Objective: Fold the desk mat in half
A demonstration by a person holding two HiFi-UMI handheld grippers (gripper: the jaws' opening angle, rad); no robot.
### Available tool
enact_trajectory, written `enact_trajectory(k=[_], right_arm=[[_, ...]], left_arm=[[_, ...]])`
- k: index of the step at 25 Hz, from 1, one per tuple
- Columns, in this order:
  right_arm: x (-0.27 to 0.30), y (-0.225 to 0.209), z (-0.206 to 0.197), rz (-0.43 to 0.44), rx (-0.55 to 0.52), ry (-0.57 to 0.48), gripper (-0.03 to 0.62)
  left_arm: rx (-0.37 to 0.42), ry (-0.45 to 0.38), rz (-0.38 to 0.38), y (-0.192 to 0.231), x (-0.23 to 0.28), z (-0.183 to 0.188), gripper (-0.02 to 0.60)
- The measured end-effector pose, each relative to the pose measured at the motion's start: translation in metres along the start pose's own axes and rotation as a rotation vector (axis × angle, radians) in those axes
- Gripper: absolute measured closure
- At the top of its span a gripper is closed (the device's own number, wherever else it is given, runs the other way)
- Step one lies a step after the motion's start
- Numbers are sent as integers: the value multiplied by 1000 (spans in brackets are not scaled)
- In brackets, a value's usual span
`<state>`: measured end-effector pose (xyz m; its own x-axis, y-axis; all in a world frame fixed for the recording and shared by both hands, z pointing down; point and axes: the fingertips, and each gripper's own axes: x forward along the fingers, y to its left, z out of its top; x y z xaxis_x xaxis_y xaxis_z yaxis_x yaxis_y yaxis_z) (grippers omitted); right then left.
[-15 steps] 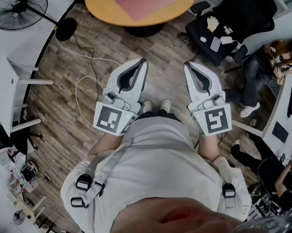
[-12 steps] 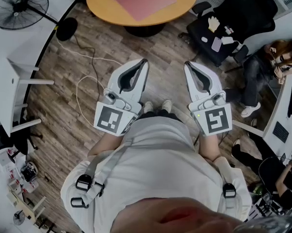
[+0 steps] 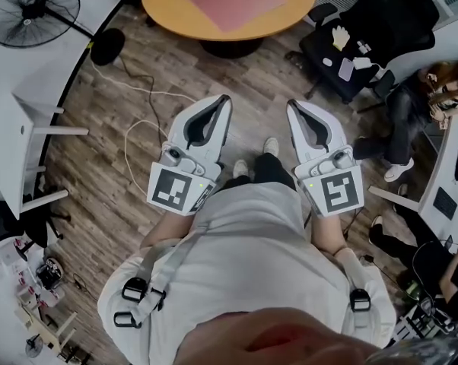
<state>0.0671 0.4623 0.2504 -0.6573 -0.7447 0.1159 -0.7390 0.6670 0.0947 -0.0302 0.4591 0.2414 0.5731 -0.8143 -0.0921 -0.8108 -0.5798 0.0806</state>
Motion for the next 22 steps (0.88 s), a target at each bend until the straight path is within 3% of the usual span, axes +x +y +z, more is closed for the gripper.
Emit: enact_trajectory(k=[9,22], right_arm=[[18,-8,-5,-1,-6,7,589],[66,-90,-17,-3,12,9,589]], left_arm=[[-13,0,11,20,12,-8,577],[6,7,13,48,101,-16,577]])
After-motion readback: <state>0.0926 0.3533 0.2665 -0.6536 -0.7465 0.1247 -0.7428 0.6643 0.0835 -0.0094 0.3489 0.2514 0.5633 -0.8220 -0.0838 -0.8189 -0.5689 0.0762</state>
